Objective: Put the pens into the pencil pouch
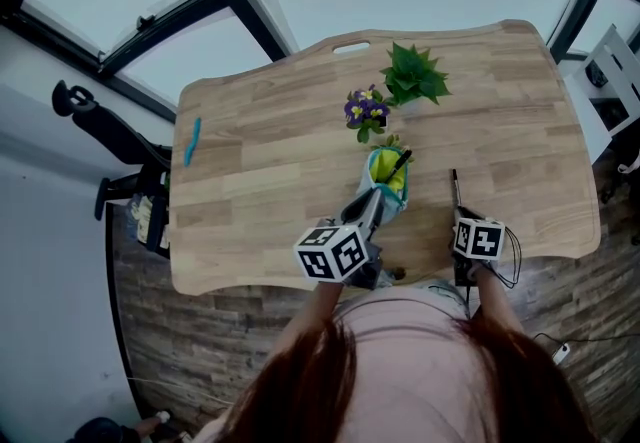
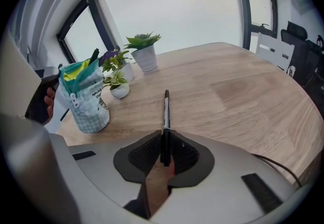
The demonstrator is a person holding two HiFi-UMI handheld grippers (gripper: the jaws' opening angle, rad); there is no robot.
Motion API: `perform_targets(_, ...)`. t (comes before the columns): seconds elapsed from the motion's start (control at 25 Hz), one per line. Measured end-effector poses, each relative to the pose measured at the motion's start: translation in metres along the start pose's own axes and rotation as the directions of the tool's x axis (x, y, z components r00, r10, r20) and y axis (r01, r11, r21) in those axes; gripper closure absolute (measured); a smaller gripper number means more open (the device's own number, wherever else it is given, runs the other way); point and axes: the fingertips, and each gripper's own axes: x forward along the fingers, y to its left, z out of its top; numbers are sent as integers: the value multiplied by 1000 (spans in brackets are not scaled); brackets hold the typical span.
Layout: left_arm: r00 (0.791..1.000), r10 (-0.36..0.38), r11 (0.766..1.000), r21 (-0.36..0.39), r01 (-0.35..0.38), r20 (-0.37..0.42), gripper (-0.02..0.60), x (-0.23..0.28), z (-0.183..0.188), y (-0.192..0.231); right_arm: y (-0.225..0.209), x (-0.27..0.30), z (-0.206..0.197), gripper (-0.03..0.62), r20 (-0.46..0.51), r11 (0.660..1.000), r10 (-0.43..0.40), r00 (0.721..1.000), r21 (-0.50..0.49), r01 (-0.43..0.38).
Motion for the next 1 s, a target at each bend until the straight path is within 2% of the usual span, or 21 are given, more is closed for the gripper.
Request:
perform_targets(0.32, 1000, 4, 1000, -3, -4, 13, 568, 1, 1, -1, 1, -13, 21, 543, 43, 998, 21, 999, -52, -19)
perform_targets(0.56, 1000, 0, 1000, -3, 0, 22, 568, 2, 0, -2, 12, -19, 40, 543, 73, 995, 87, 994, -59, -83)
perform_targets(0.76, 1000, 0, 1000, -4, 0, 27, 568, 3, 0, -2, 22, -30, 62, 545, 105, 984, 97, 990, -161, -79)
perform_targets(1.0, 999, -6, 1000, -9, 7, 35, 568, 6, 3, -1, 35, -41, 81, 543, 112, 967, 146, 983, -227, -117)
